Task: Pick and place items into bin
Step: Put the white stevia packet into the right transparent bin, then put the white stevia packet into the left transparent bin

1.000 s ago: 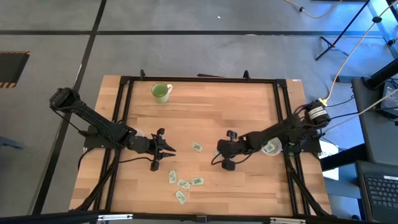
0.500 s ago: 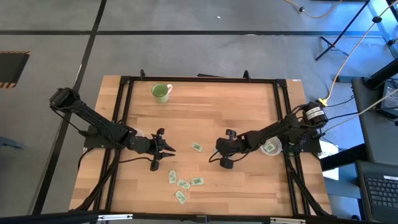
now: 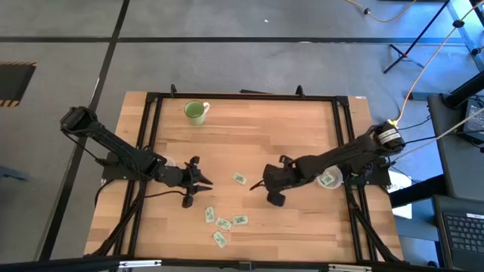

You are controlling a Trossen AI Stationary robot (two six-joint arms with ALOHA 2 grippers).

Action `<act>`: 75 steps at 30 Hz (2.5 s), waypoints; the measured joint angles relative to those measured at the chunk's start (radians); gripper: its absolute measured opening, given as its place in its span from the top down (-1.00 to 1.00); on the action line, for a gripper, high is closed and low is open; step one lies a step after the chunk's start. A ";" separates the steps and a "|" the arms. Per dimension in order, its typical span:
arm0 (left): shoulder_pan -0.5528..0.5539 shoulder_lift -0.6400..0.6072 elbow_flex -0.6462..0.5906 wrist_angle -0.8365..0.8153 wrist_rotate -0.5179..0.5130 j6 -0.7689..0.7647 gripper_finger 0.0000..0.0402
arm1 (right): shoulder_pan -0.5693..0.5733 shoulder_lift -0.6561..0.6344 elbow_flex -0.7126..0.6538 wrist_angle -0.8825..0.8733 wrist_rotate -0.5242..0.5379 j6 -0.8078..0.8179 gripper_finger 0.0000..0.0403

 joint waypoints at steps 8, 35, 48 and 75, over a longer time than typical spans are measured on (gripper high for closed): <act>-0.017 0.000 0.000 -0.022 0.063 -0.032 0.63 | 0.121 -0.116 0.129 -0.331 0.012 0.325 0.99; -0.024 0.000 0.000 -0.021 0.053 -0.019 0.63 | 0.325 -0.431 -0.351 -0.605 -0.039 1.375 0.99; -0.024 0.000 0.000 -0.021 0.053 -0.021 0.63 | 0.324 -0.429 -0.414 -0.538 -0.041 1.373 0.99; -0.062 0.028 0.000 0.068 0.145 0.211 0.63 | 0.323 -0.428 -0.186 -0.635 0.295 1.276 0.35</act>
